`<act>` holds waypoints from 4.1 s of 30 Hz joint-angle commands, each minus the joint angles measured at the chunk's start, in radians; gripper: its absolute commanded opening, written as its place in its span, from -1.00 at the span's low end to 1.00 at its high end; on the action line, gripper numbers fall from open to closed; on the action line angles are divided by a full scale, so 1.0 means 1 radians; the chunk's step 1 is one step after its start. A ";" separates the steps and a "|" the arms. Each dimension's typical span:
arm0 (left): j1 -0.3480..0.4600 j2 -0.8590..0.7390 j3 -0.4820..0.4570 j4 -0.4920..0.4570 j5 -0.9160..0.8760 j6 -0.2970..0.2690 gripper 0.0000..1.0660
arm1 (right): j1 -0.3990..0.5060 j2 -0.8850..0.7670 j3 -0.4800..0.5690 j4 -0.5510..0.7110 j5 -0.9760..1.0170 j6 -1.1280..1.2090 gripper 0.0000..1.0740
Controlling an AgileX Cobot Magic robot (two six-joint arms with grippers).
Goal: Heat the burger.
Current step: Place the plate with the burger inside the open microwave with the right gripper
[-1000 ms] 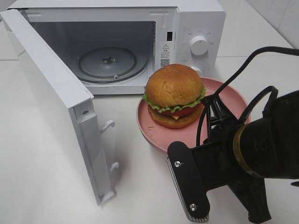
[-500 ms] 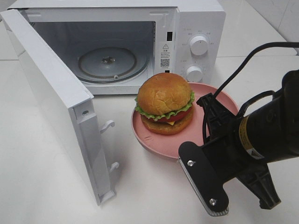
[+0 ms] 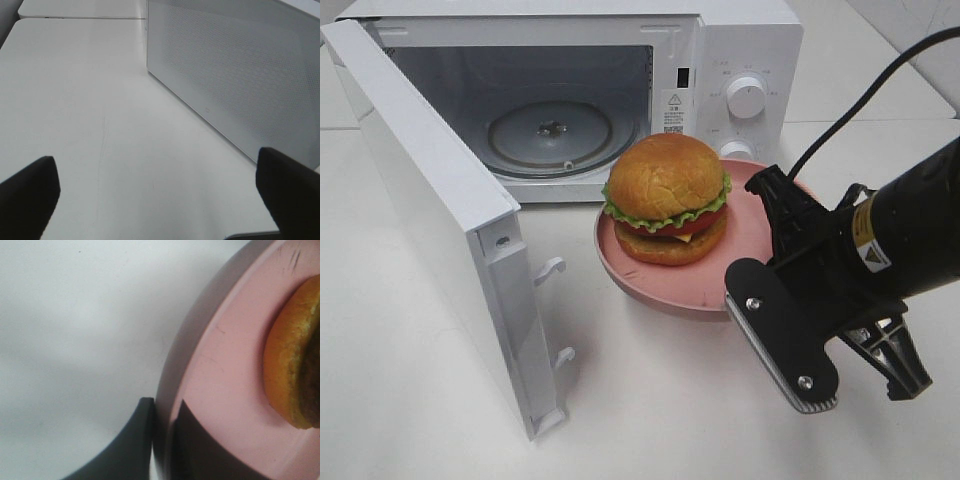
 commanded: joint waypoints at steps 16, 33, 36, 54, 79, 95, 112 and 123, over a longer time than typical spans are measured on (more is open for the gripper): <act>0.002 -0.017 0.001 -0.006 -0.009 -0.006 0.87 | -0.029 -0.012 -0.147 0.092 0.031 -0.240 -0.93; 0.002 -0.017 0.001 -0.006 -0.009 -0.006 0.87 | -0.029 0.007 -0.150 0.227 -0.027 -0.299 -0.93; 0.002 -0.017 0.001 -0.006 -0.009 -0.006 0.87 | -0.029 0.035 -0.169 0.231 -0.025 -0.299 -0.93; 0.002 -0.017 0.001 -0.006 -0.009 -0.006 0.87 | -0.029 0.223 -0.347 0.256 -0.018 -0.312 -1.00; 0.002 -0.017 0.001 -0.006 -0.009 -0.006 0.87 | -0.065 0.423 -0.586 0.343 0.034 -0.391 -1.00; 0.002 -0.017 0.001 -0.006 -0.009 -0.006 0.87 | -0.065 0.564 -0.760 0.325 0.039 -0.317 -1.00; 0.002 -0.017 0.001 -0.006 -0.009 -0.006 0.87 | -0.064 0.708 -0.957 0.200 0.061 -0.175 -1.00; 0.002 -0.017 0.001 -0.006 -0.009 -0.006 0.87 | -0.064 0.829 -1.122 0.143 0.090 -0.107 -1.00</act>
